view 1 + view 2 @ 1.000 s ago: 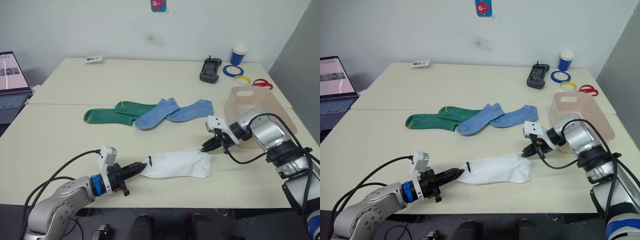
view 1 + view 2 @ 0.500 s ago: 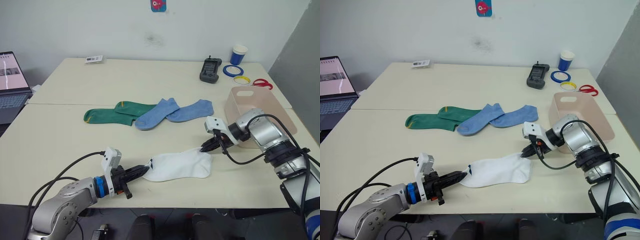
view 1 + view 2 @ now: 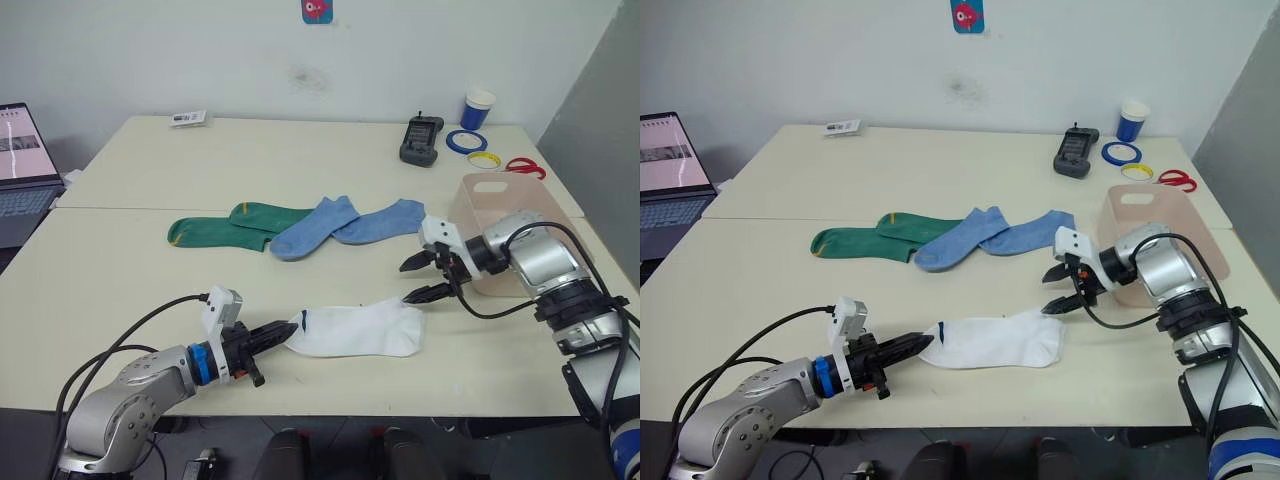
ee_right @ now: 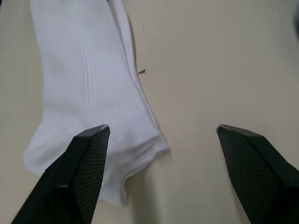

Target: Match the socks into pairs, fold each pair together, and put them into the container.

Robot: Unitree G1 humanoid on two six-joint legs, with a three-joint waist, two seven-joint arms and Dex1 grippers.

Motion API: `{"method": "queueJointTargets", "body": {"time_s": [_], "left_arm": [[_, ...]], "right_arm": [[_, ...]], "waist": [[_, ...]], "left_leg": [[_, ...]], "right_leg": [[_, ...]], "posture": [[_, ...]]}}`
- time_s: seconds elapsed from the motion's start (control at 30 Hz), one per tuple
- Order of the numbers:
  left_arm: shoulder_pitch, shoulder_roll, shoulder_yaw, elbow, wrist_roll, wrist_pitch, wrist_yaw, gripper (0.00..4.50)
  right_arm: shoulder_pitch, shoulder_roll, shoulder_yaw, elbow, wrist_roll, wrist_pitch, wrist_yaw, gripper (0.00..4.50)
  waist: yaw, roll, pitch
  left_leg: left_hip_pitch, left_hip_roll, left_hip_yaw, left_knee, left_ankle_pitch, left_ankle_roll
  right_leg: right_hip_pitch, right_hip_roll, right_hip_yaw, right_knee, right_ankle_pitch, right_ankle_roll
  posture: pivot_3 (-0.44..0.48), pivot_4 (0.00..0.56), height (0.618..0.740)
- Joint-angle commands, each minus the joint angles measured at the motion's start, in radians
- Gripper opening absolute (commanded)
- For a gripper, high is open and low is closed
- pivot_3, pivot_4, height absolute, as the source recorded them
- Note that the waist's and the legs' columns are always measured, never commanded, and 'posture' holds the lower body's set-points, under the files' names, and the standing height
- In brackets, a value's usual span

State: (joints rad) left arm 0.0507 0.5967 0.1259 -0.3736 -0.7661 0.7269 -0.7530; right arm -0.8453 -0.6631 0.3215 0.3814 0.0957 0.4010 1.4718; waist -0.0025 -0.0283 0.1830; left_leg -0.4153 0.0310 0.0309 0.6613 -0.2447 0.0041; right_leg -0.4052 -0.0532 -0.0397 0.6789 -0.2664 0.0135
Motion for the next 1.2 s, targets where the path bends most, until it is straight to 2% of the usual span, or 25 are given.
{"method": "queueJointTargets", "body": {"time_s": [0.03,0.47,0.57,0.8,0.97,1.07,1.13,1.2], "left_arm": [[-0.014,-0.002,0.022,0.000,-0.009,-0.005,0.000,0.00],[-0.030,0.008,-0.019,0.031,0.048,-0.020,-0.025,0.00],[-0.030,0.013,-0.023,0.031,0.051,-0.020,-0.037,0.62],[-0.023,0.021,-0.014,0.021,0.038,-0.010,-0.044,2.74],[-0.024,0.071,0.100,0.003,0.008,-0.038,-0.070,4.40],[-0.042,0.104,0.094,-0.018,0.045,-0.096,-0.112,4.46],[-0.056,0.124,0.057,-0.033,0.090,-0.146,-0.145,4.50],[-0.083,0.114,0.017,-0.041,0.125,-0.182,-0.147,4.10]], "right_arm": [[0.030,-0.021,-0.057,-0.103,0.044,0.054,-0.018,3.72],[0.145,-0.049,-0.097,-0.335,0.121,0.192,-0.085,3.72],[0.159,-0.055,-0.100,-0.358,0.132,0.205,-0.094,3.75],[0.166,-0.058,-0.102,-0.370,0.151,0.206,-0.122,3.75],[0.227,-0.032,-0.152,-0.512,0.213,0.240,-0.196,3.75],[0.304,-0.014,-0.139,-0.581,0.193,0.177,-0.254,3.75],[0.347,0.016,-0.135,-0.616,0.194,0.145,-0.297,3.33],[0.379,0.039,-0.113,-0.637,0.178,0.105,-0.324,2.78]], "waist": [[0.000,0.000,0.000],[0.000,0.000,0.000],[0.000,0.000,0.000],[0.000,0.000,0.000],[0.000,0.000,0.000],[0.001,0.000,0.000],[0.001,0.000,0.000],[0.001,0.000,0.000]], "left_leg": [[0.000,0.000,0.000,0.000,0.000,0.000],[0.000,0.000,0.000,0.000,0.000,0.000],[0.000,0.000,0.000,0.000,0.000,0.000],[0.000,0.000,0.000,0.000,0.000,0.000],[0.000,0.001,-0.001,0.000,0.000,0.000],[0.000,0.001,-0.001,0.000,0.000,0.000],[0.000,0.000,-0.001,-0.001,0.000,0.000],[0.000,0.000,0.001,-0.001,0.000,0.000]], "right_leg": [[0.000,0.000,0.000,0.000,0.000,0.000],[0.000,0.000,0.000,0.000,0.000,0.000],[0.000,0.000,0.000,0.000,0.000,0.000],[0.000,0.000,0.000,0.000,0.000,0.000],[0.000,0.000,0.000,0.000,0.000,0.000],[0.000,0.000,-0.001,0.000,0.000,0.000],[0.000,0.000,-0.001,0.000,0.000,0.000],[0.000,0.000,0.000,0.000,0.000,0.000]], "posture": [[0.000,0.150,0.740],[0.000,0.150,0.740],[0.000,0.150,0.740],[0.000,0.150,0.740],[0.000,0.150,0.740],[0.000,0.150,0.740],[0.000,0.150,0.740],[0.000,0.150,0.740]]}}
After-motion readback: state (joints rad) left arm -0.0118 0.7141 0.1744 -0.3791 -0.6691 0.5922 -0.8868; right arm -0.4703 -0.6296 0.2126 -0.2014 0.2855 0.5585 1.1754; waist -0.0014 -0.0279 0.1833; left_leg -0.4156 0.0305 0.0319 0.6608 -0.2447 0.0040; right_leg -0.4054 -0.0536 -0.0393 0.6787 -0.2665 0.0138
